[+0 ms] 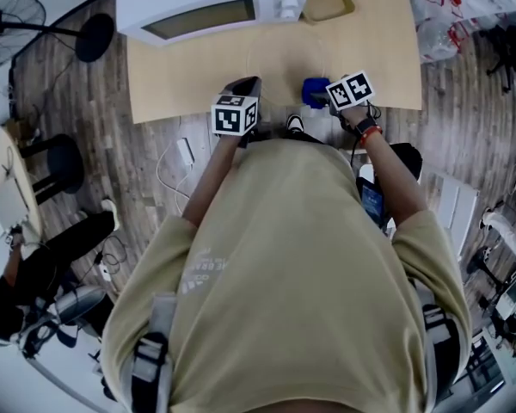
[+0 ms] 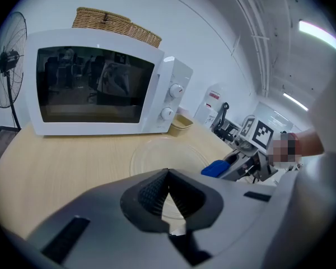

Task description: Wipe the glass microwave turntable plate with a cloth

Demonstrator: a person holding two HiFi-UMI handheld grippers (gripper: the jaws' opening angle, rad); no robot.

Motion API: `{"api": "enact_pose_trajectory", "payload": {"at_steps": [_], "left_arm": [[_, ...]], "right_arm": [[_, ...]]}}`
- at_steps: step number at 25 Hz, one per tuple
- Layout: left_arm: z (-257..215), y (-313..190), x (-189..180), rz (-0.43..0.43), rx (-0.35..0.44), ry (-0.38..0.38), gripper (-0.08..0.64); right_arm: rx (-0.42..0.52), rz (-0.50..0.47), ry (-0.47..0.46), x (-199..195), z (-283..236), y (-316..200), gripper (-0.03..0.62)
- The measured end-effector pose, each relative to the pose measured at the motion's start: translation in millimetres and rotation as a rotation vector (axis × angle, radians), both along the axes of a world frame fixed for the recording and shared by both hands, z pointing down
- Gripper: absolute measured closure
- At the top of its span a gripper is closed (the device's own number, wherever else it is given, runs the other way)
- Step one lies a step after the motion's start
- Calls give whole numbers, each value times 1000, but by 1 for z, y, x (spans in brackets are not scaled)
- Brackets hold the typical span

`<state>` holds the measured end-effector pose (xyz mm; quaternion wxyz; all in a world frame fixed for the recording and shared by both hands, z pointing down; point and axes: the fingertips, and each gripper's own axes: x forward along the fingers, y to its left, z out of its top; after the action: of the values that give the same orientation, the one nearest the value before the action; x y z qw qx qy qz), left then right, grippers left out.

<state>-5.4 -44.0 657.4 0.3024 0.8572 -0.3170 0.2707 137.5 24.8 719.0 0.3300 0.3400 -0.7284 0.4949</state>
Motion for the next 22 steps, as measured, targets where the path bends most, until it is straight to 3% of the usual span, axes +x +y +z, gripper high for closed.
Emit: {"api": "enact_pose_trajectory", "payload": {"at_steps": [3,6,16,22], "left_arm": [[-13,-10,2,-8,26,16,543],[-37,-28,6,-19,72,33,543],[-171,-109,16,-67,364,61,543],[-251,-135,17,-100,516,142,543]], "right_arm": [[38,64,7,9,-12,-10,454],[134,160,-8,20,-40,-36,454],[551,346,24,53,-192,-140,454],[778,419,13,51,-286,-176,451]]}}
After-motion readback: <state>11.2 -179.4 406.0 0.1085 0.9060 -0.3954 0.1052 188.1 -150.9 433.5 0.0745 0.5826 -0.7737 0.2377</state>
